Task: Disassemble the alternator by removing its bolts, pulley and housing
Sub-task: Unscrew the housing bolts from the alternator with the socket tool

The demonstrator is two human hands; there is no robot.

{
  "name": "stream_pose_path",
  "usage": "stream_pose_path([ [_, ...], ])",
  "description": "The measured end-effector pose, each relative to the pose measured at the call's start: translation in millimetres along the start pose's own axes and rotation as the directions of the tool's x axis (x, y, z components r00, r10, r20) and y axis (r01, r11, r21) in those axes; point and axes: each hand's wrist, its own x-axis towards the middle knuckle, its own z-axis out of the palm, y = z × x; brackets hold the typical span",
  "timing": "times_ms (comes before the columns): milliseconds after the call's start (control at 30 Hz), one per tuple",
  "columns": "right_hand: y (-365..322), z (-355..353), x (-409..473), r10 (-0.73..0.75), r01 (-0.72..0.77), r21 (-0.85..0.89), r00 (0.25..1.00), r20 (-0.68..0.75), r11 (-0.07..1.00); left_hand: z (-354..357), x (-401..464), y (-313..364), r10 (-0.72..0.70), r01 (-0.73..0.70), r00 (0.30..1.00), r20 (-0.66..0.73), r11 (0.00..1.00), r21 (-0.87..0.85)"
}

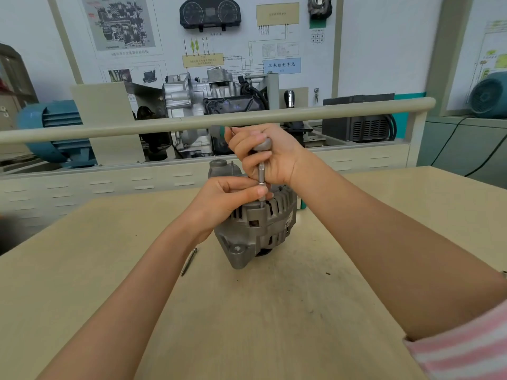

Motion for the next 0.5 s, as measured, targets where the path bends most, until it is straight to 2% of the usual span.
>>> stream_pose_path([
  [67,6.8,10.2,-1.0,-0.209,0.198,-0.073,0.956,-0.206,0.978,-0.2,-0.5,0.8,-0.007,0.007,1.000,-0.002,1.000,-0.016],
  [100,11.3,14.7,0.0,-0.335,0.312,-0.122,0.887,-0.317,0.942,-0.3,-0.6,0.9,-0.008,0.008,1.000,-0.002,1.000,-0.022],
  [167,20.3,21.7,4.5,-0.575,0.531,-0.243,0.656,-0.489,0.812,-0.1,-0.8,0.4,-0.014,0.014,1.000,-0.009,1.000,-0.011],
  [200,23.6,23.9,7.4,-0.641,0.599,-0.281,0.549,-0.536,0.749,-0.1,-1.0,0.1,-0.022,0.022,1.000,-0.020,1.000,0.000],
  [233,25.9,25.2,9.8,-0.673,0.640,-0.298,0.484,-0.560,0.708,-0.6,-0.8,-0.3,-0.025,0.026,0.999,-0.030,1.000,0.011],
  [267,26.6,26.0,11.6,-0.682,0.653,-0.306,0.455,-0.572,0.693,-1.1,-0.6,-0.8,-0.025,0.025,0.999,-0.036,0.999,0.021],
  [333,25.4,25.6,13.1,-0.659,0.620,-0.313,0.468,-0.588,0.720,-1.8,0.1,-1.4,-0.029,0.031,0.999,-0.040,0.999,0.034],
  [500,19.0,24.2,9.8,-0.559,0.480,-0.290,0.663,-0.498,0.828,-2.2,-1.4,3.2,-0.029,0.029,0.999,0.019,1.000,-0.012],
])
